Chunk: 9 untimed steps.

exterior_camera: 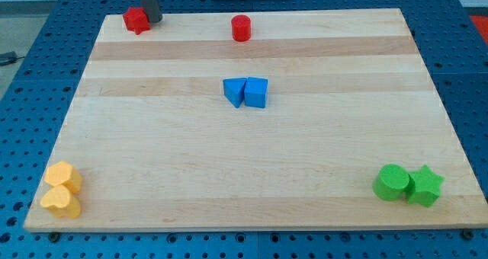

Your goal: Push the red circle to the left side of the board

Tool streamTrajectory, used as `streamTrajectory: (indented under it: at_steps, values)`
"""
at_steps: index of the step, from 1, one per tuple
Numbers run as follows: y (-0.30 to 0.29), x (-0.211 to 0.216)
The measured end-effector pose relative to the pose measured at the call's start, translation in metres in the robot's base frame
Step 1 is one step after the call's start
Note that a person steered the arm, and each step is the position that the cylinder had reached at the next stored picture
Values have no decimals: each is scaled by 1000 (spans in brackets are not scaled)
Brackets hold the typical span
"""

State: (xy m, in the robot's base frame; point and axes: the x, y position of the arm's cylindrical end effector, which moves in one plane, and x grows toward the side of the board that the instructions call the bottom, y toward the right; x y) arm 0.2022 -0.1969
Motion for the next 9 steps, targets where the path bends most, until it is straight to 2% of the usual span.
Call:
streamTrajectory:
  at_steps: [2, 4, 6, 7, 8, 9]
  values:
    - [85, -11]
    - [188, -1]
    - [199, 58]
    - [208, 63]
    - [207, 96]
    - [200, 95]
